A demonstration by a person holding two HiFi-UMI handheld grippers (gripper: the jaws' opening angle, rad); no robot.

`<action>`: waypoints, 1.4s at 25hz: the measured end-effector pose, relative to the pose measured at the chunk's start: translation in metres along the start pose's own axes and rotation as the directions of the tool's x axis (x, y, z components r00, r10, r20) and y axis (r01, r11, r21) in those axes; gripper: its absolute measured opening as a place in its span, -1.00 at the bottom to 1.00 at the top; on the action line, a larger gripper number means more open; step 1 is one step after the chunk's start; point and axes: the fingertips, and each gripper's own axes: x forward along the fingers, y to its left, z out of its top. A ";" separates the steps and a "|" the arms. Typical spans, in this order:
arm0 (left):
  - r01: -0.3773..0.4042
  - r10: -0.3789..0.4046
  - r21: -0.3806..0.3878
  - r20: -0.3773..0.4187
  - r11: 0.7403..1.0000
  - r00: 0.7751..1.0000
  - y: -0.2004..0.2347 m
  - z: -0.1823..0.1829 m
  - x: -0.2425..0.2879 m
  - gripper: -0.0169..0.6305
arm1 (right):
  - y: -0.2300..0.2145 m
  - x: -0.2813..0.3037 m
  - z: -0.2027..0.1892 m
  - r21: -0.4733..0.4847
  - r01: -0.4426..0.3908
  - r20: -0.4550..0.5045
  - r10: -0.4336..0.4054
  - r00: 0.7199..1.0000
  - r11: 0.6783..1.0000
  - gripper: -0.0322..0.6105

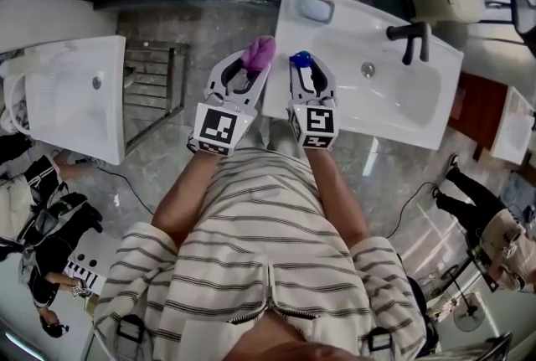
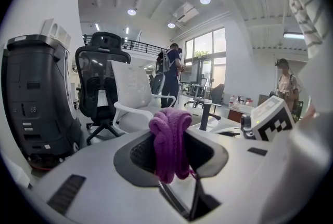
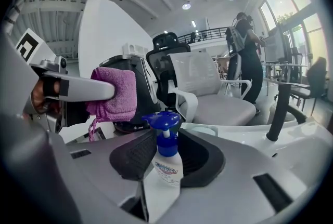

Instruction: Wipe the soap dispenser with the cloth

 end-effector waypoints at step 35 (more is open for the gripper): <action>-0.017 0.012 0.042 0.120 0.999 0.993 -0.034 0.070 -0.010 -0.55 | 0.004 -0.077 0.084 -0.043 -0.033 0.203 0.041 0.978 0.999 -0.41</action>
